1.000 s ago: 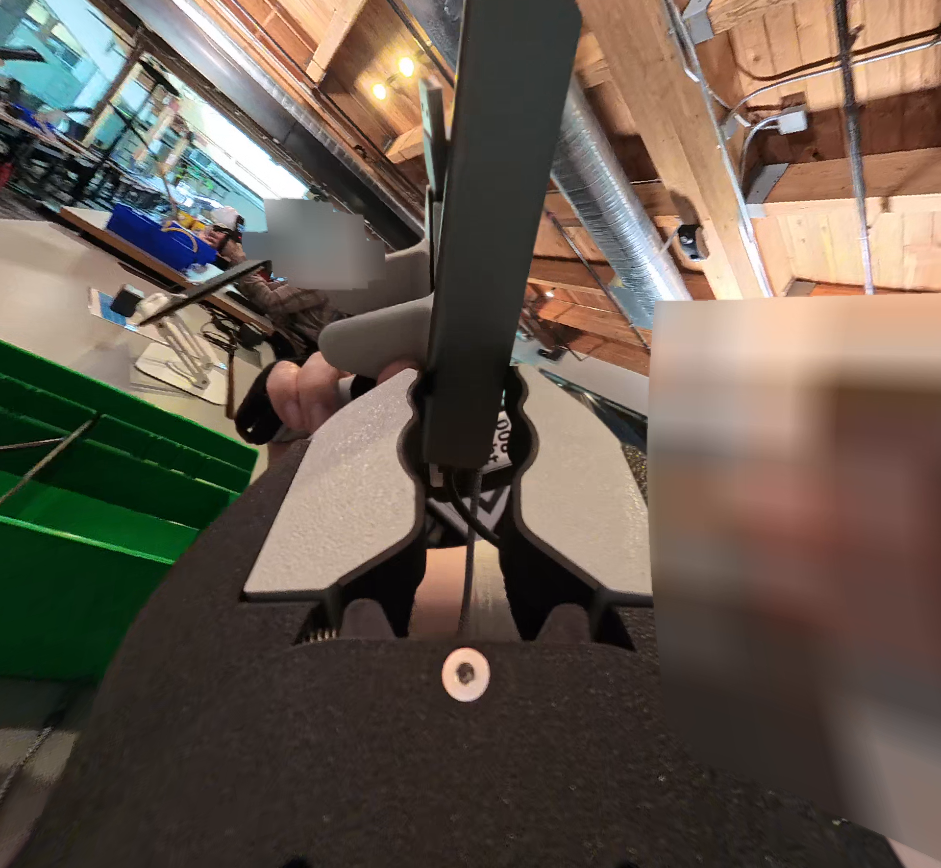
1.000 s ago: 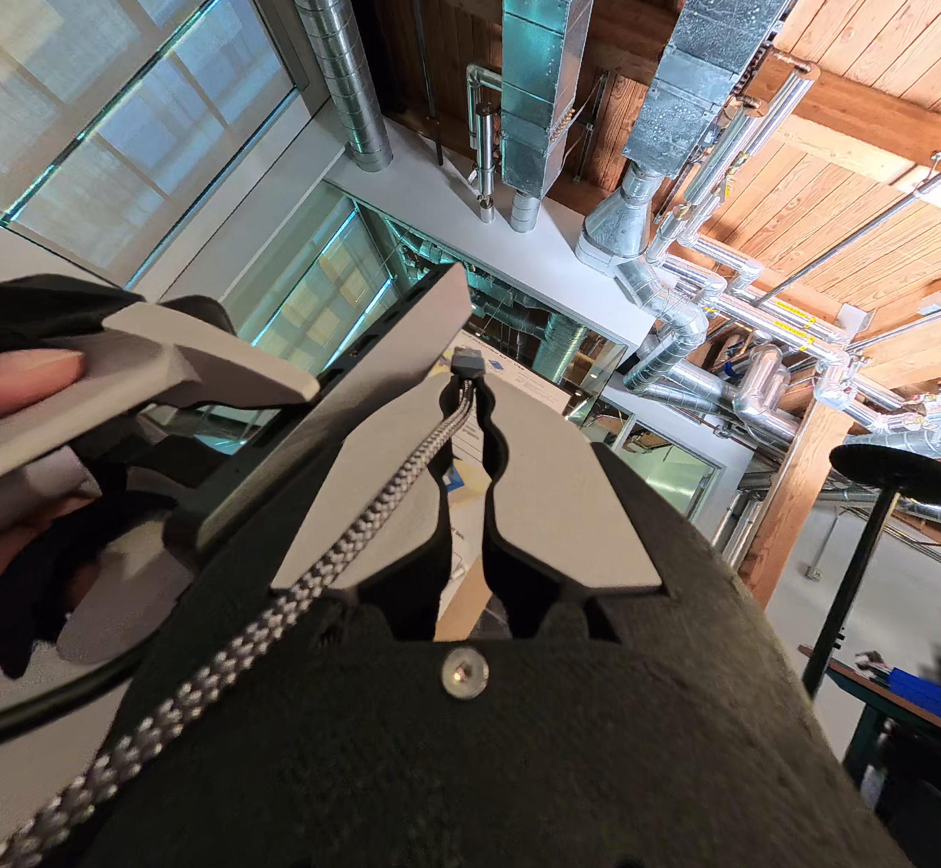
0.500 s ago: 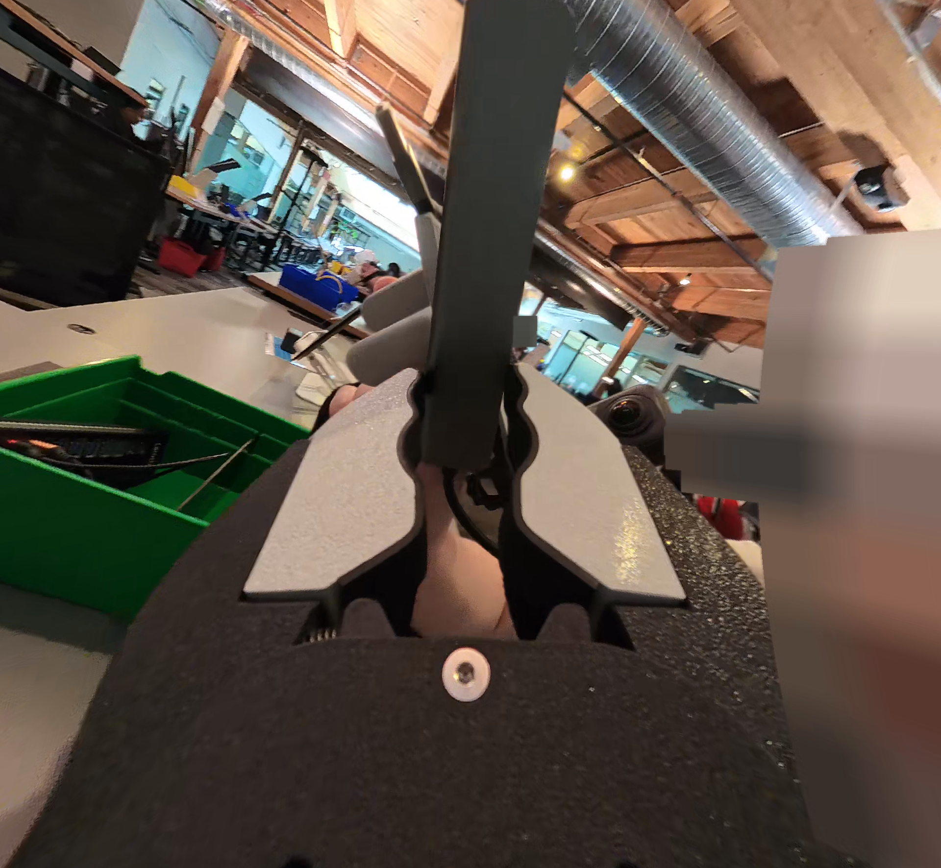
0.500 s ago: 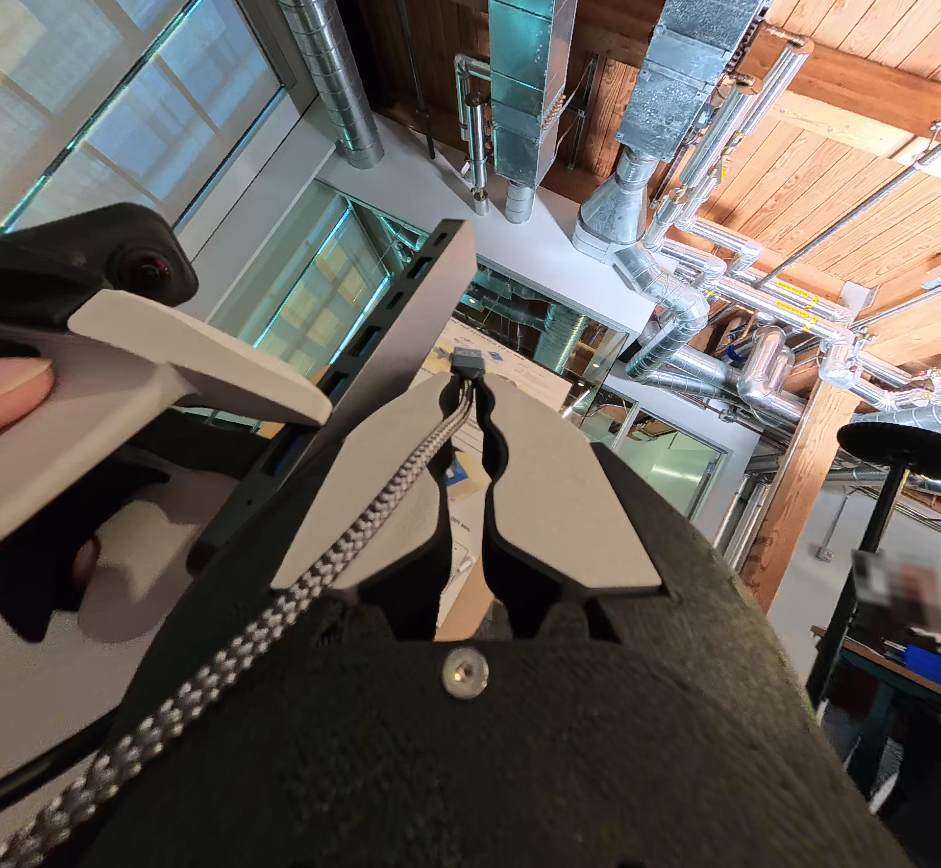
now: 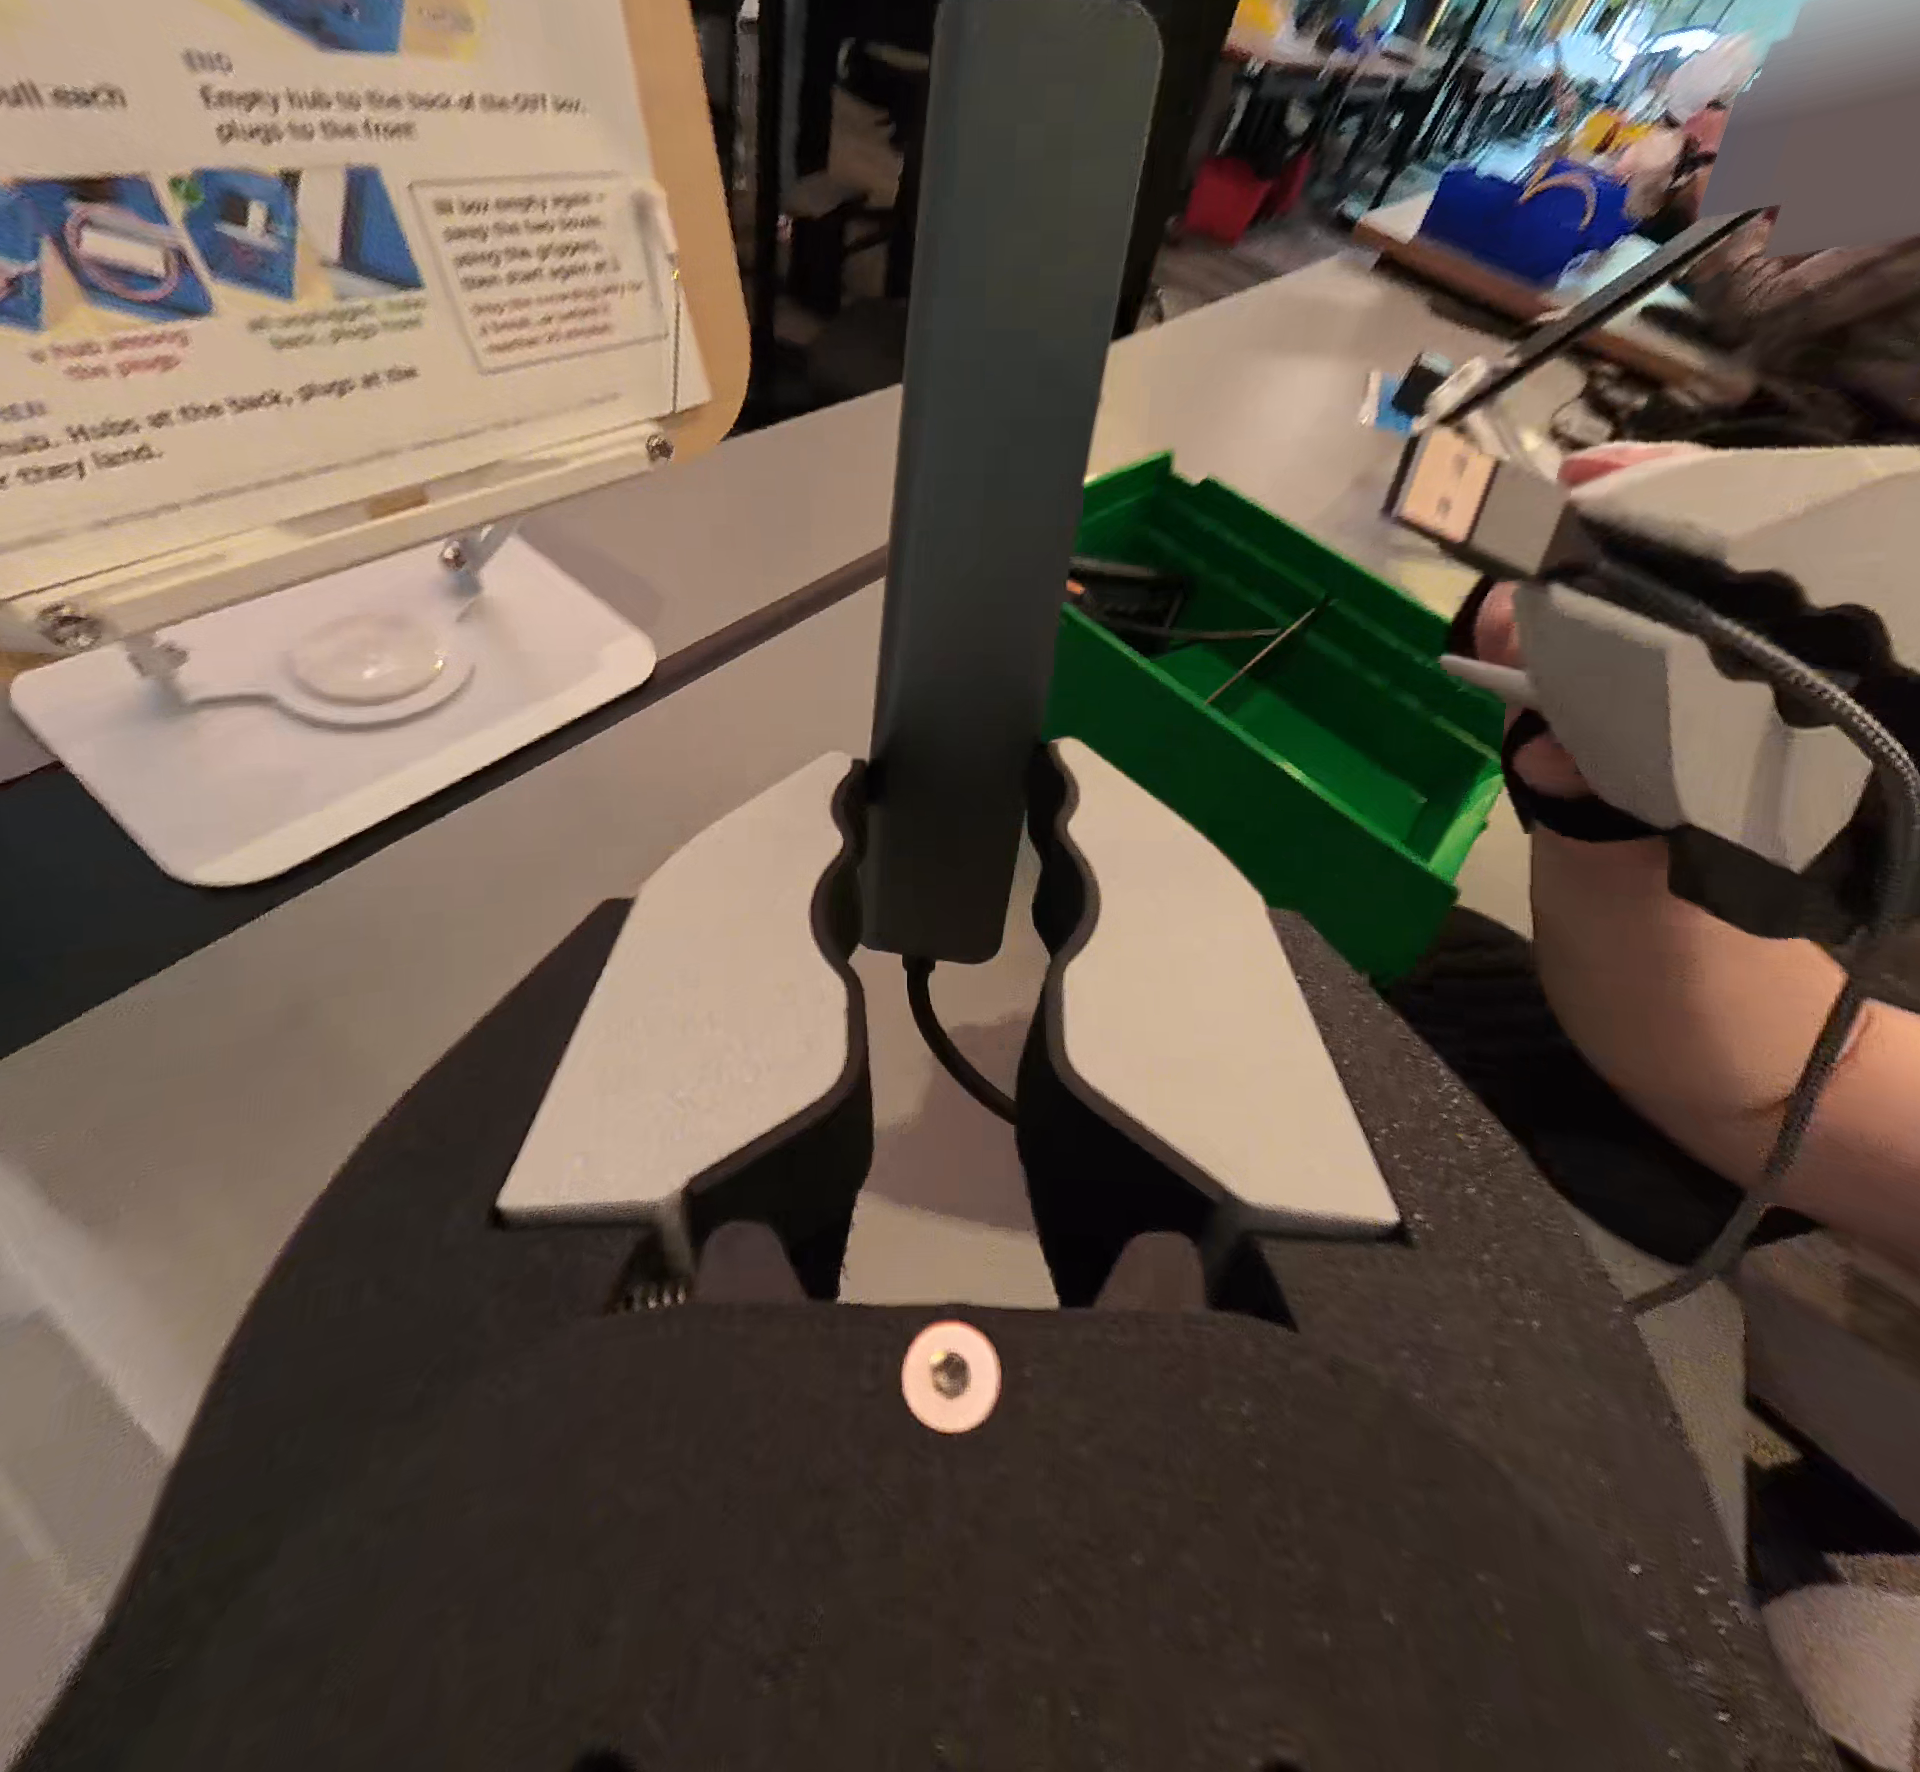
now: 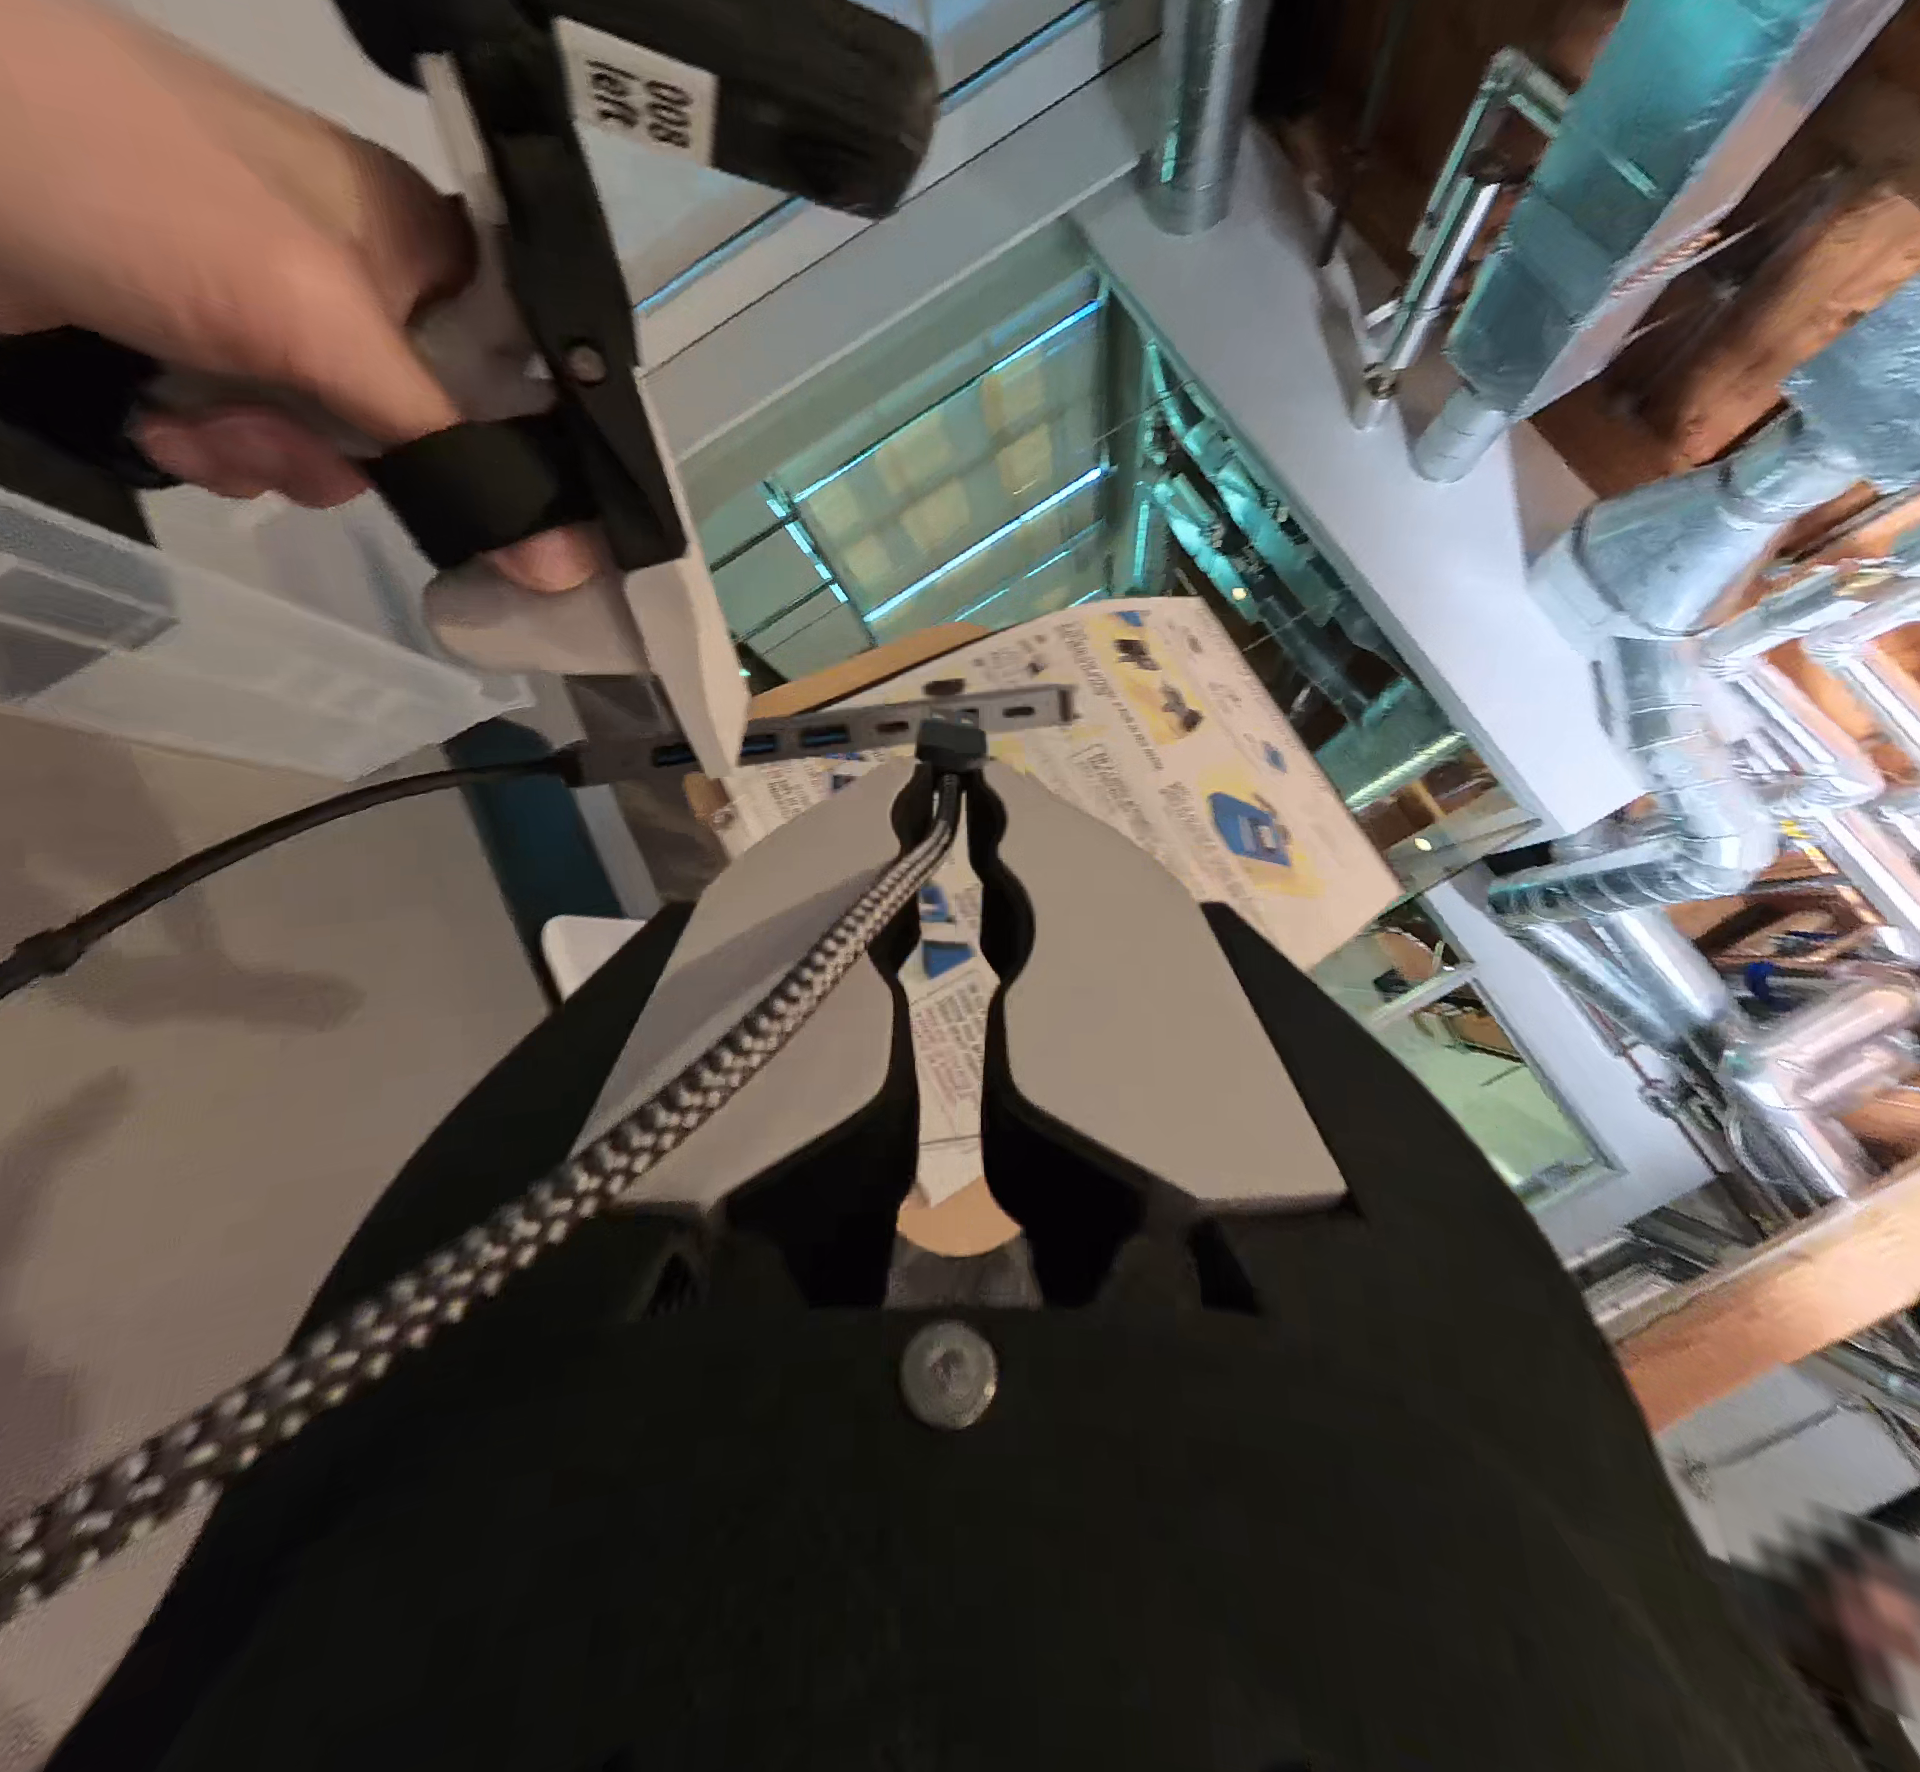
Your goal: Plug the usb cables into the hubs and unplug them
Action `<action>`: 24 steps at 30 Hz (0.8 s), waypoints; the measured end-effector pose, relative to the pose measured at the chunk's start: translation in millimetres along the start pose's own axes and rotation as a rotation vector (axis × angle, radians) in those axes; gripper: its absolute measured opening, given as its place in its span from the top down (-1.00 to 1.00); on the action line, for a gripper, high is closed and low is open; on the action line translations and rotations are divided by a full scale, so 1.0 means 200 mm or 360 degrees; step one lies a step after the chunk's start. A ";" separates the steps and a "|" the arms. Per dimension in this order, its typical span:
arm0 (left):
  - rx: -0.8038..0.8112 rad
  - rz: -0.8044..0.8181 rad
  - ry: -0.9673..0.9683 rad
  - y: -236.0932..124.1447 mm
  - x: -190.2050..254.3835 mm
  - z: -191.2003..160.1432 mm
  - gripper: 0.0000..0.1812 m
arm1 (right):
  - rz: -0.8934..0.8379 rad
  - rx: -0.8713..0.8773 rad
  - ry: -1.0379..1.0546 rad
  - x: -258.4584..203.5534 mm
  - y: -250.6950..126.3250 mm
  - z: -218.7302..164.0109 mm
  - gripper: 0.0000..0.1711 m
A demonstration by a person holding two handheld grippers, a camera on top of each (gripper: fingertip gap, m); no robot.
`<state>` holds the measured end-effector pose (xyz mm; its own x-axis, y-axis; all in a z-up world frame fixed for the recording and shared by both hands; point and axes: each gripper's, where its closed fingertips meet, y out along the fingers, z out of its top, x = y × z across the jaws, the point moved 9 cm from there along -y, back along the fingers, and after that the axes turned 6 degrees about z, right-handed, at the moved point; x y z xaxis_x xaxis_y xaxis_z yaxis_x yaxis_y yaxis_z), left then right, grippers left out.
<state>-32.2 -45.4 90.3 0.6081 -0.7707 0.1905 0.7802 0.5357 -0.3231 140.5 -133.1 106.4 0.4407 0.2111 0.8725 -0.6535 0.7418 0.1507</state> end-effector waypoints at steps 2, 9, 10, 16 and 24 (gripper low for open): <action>-0.0075 0.0023 -0.0002 0.01 -0.03 -0.02 0.68 | 0.0082 -0.0050 0.0005 -0.06 0.05 -0.02 0.93; -0.0185 0.0067 0.0018 0.05 -0.06 -0.05 0.67 | 0.0183 -0.0167 0.0117 -0.16 0.13 -0.10 0.93; -0.0201 0.0069 0.0027 0.06 -0.05 -0.06 0.67 | 0.0182 -0.0182 0.0109 -0.17 0.14 -0.12 0.92; -0.0243 0.0044 0.0065 0.09 -0.02 -0.06 0.67 | 0.0202 -0.0210 0.0115 -0.19 0.15 -0.15 0.92; -0.0258 0.0059 0.0108 0.08 -0.01 -0.06 0.68 | 0.0249 -0.0214 0.0115 -0.19 0.15 -0.15 0.93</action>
<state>-22.6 -38.5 73.4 0.6206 -0.7758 0.1144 0.7200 0.5060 -0.4749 122.8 -99.1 63.8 0.3865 0.3718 0.8440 -0.6315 0.7737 -0.0516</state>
